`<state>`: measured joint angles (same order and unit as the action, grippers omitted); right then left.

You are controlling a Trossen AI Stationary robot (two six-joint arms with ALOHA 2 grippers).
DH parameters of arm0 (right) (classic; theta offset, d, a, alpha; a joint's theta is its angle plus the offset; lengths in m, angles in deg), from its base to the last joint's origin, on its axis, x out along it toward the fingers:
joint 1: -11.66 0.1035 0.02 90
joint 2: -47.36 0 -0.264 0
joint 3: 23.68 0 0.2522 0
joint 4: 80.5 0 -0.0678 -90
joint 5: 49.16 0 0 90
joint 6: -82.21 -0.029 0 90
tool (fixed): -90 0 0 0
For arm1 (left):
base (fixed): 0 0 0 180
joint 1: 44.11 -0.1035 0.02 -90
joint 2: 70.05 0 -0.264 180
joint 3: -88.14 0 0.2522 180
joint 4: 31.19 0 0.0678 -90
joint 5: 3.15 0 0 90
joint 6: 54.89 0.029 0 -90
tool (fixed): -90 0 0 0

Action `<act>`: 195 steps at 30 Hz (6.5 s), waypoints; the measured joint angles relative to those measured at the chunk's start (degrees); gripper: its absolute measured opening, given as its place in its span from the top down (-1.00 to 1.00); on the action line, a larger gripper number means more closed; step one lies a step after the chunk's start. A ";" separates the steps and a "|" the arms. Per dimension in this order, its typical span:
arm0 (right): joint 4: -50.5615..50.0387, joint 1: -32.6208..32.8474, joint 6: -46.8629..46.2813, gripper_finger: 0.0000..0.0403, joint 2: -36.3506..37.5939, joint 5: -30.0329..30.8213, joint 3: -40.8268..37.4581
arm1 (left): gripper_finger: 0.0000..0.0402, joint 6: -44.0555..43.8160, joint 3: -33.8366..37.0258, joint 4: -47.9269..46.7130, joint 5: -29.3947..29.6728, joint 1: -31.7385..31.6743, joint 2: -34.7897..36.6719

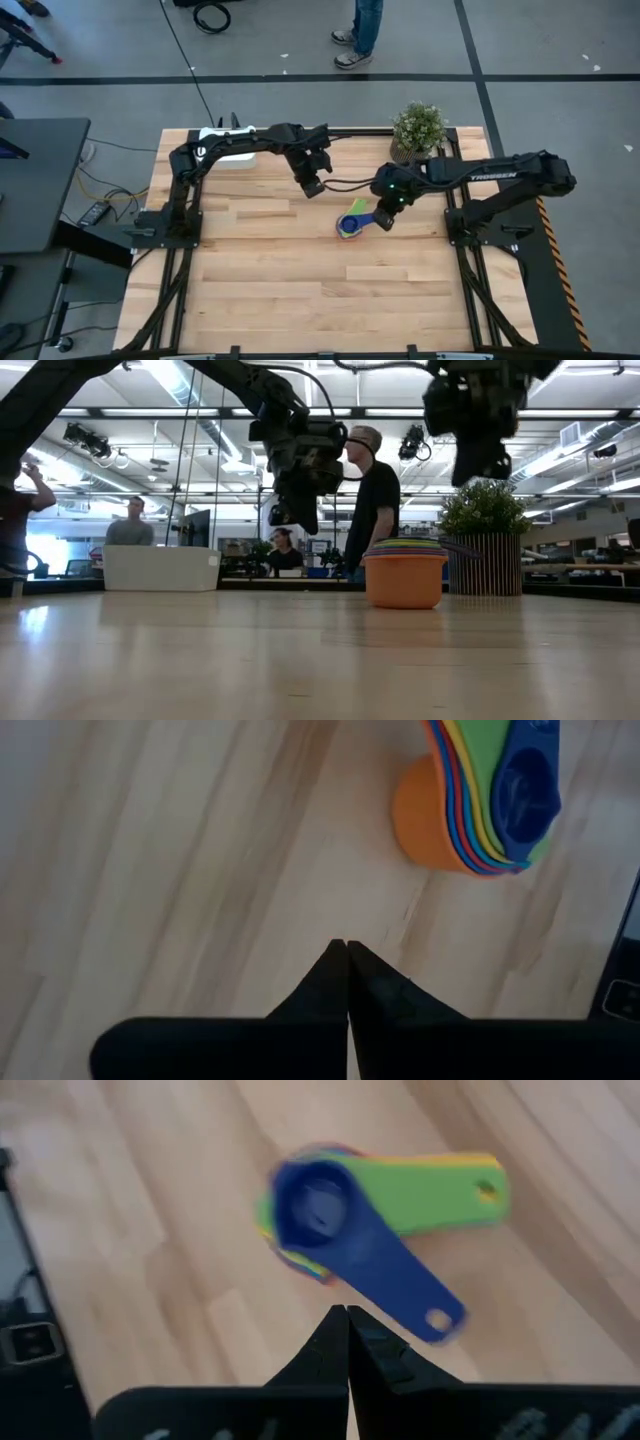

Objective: Nest measuring cups in basket
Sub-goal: Stack the dark blue measuring cup on top of the green measuring cup, then put the nested measuring cups into the white bin

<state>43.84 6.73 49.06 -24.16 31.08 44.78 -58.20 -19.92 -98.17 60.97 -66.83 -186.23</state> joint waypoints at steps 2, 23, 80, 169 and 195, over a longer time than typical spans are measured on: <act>0.35 -0.91 -0.17 0.99 1.92 0.91 -2.44 | 0.99 0.99 0.00 -0.09 -0.02 0.01 0.00; 26.65 0.87 -13.80 0.99 10.36 -3.13 -26.10 | 0.99 -5.20 -0.09 7.78 0.41 2.49 -5.88; 37.13 -9.46 0.42 0.99 -0.75 -6.13 -26.00 | 0.99 -9.38 0.00 23.93 -1.79 9.74 -12.33; 18.77 -8.31 49.79 0.43 9.81 7.31 -9.90 | 0.98 -2.24 41.28 3.64 9.14 13.64 50.25; 2.11 -9.62 61.92 0.44 -3.40 -4.74 9.19 | 0.93 -9.58 43.58 12.29 9.78 13.64 52.46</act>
<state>45.95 -2.89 110.98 -27.55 26.34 53.97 -67.78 23.66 -85.87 70.76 -53.20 -133.77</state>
